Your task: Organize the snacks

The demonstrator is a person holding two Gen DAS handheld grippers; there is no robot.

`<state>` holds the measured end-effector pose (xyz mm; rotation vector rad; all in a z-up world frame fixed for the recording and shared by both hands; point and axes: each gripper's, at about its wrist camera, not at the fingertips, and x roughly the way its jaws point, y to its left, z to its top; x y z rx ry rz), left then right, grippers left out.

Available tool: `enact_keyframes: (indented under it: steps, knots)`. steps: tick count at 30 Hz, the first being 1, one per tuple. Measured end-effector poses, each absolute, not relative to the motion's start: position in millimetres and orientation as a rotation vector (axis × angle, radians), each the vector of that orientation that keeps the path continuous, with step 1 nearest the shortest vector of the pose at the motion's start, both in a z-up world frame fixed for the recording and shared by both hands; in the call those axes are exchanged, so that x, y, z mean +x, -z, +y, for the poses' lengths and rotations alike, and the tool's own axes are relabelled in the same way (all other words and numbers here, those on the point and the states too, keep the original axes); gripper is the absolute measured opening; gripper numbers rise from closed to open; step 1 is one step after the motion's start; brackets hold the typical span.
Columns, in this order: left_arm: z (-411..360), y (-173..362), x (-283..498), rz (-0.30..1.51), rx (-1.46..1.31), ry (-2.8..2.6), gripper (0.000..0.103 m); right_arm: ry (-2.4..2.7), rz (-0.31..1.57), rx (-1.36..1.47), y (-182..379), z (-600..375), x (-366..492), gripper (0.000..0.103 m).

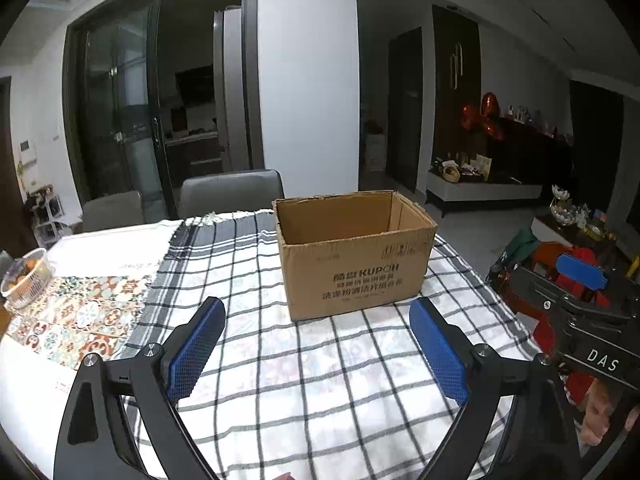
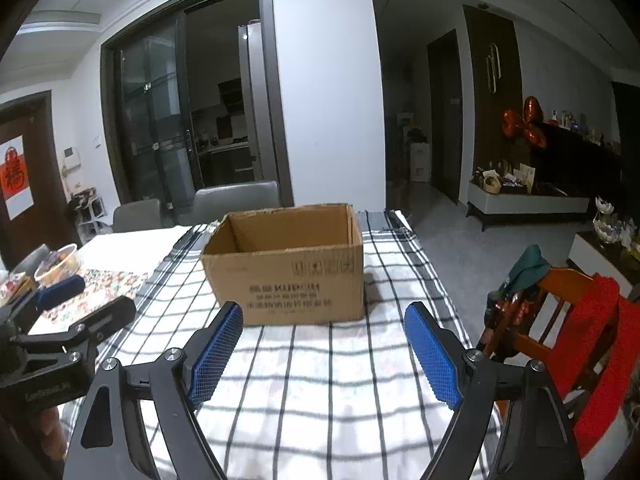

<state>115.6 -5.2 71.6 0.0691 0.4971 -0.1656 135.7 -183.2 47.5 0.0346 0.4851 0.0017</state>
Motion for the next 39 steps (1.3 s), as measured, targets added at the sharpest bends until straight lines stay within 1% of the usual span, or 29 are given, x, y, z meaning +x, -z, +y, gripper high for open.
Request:
enact_keyframes:
  steps: [8,39]
  knots:
    - [-1,-59,95,0.523,0.049,0.170,0.095,-0.004,0.500,0.034,-38,-183,119,0.084]
    - [0,-57,98,0.530,0.029,0.165,0.095,-0.003,0.508,0.010,-33,-177,117,0.084]
